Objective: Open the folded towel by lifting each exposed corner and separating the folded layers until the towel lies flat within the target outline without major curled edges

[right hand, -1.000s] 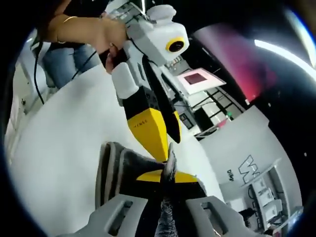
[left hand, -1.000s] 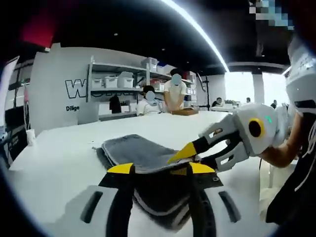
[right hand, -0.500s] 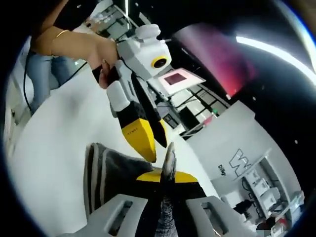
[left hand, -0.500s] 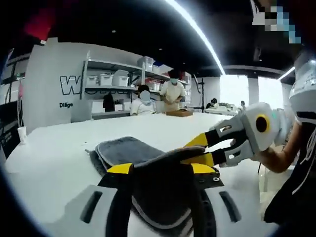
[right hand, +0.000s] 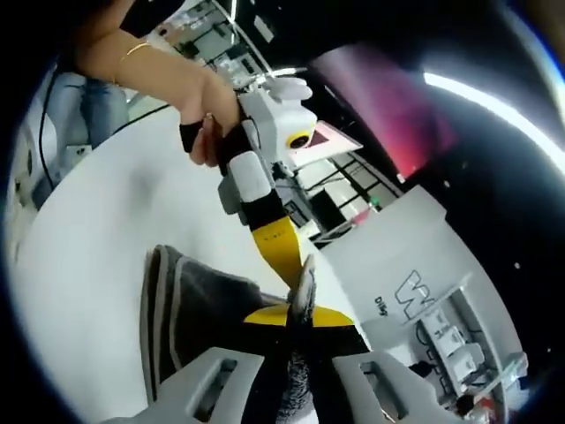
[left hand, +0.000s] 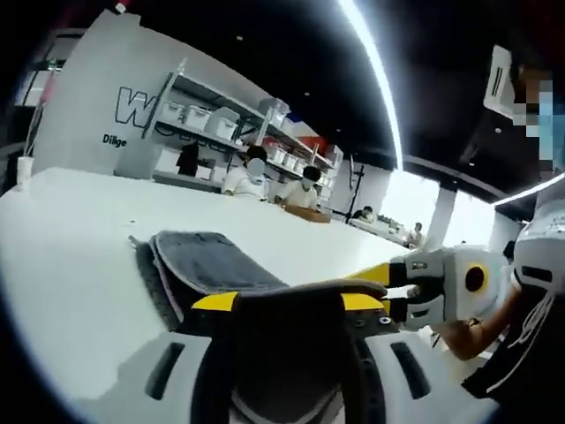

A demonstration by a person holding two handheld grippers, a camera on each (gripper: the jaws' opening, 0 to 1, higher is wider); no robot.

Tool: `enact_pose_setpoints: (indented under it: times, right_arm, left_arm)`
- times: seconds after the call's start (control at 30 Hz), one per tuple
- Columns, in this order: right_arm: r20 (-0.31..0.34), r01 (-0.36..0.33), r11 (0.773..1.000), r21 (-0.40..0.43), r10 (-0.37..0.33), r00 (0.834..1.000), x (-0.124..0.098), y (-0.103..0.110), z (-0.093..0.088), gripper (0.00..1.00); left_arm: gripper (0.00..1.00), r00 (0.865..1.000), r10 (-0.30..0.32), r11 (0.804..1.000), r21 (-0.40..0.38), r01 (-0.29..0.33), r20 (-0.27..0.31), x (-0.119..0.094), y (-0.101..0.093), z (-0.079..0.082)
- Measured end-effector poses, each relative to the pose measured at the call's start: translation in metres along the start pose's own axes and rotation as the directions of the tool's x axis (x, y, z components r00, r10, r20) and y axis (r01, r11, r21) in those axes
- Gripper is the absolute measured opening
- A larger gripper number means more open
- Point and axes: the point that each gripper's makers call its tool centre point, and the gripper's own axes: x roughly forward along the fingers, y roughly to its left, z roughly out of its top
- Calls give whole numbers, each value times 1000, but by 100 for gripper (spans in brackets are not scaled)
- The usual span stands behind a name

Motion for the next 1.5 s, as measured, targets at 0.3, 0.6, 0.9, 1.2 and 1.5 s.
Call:
enact_pose_setpoints:
  times: [0.3,0.6,0.9,1.2,1.5]
  right_arm:
    - [-1,29,1000,-7,-29,1000,-8,-5,-1,0]
    - [0,31,999,-31,-31,1000,-10,2,-1,0]
    - [1,33,999,-38,-33,999,-10,2,-1,0]
    - [20,7,1000,-7,-7,1000,-10,7,1,0]
    - [23,-8,1000,-8,8,1000,-9,10,-1,0]
  left_arm:
    - [39,991,-115,984,-127,123,70,-2,3,11]
    - [38,993,-66,970,-226,87,99,-1,41,25]
    - [37,999,-10,975,-220,21,51,16,57,17]
    - [36,999,32,959,-284,-22,33,36,86,12]
    - [35,998,49,945,-324,-38,26,56,111,6]
